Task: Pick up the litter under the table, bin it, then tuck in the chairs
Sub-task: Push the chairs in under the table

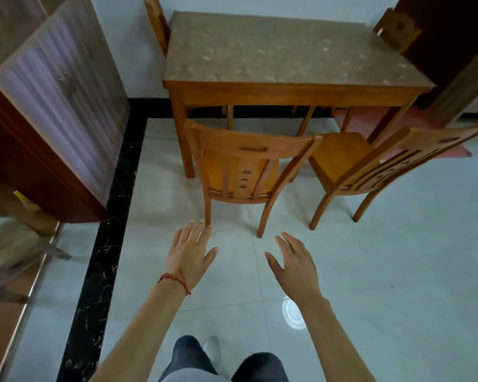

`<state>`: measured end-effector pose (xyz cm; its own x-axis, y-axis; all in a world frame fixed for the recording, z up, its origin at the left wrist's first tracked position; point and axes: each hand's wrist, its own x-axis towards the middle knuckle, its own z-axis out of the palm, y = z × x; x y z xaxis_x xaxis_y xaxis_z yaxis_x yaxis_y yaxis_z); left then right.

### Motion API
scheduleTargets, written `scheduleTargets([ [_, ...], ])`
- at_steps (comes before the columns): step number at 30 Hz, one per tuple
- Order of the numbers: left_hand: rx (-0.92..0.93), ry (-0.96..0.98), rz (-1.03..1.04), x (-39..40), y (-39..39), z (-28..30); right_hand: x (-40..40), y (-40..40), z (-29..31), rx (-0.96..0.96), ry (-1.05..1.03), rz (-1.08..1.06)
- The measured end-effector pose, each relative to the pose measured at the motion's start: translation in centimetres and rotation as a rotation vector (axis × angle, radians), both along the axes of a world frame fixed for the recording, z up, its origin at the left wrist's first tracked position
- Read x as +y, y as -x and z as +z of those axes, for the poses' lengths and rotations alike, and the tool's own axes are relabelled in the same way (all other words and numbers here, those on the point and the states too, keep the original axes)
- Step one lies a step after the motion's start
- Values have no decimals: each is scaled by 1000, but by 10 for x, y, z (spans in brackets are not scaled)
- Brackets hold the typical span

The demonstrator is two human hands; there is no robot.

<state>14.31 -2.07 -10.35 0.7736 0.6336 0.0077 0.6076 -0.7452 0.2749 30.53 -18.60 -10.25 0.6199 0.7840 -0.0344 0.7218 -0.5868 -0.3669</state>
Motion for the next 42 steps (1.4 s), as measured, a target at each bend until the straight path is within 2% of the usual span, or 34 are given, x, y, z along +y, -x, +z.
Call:
scheduleTargets([
  [13,0,55,30,85,-76,-6,84,-68,4,-9,-82,-61],
  [19,-112,126,103,119,-134,3,129,-126,11,14,-129,-69],
  [22,-209,236,193,131,-163,10,148,-150,16,136,-182,-146],
  [27,-466,515,460,142,-204,22,178,-177,28,522,-425,-409],
  [31,-660,756,674,160,-229,25,198,-193,30,717,-564,-564],
  [34,-686,899,805,179,-240,23,213,-201,28,743,-596,-618],
  [42,-631,875,815,207,-246,12,242,-207,25,756,-579,-758],
])
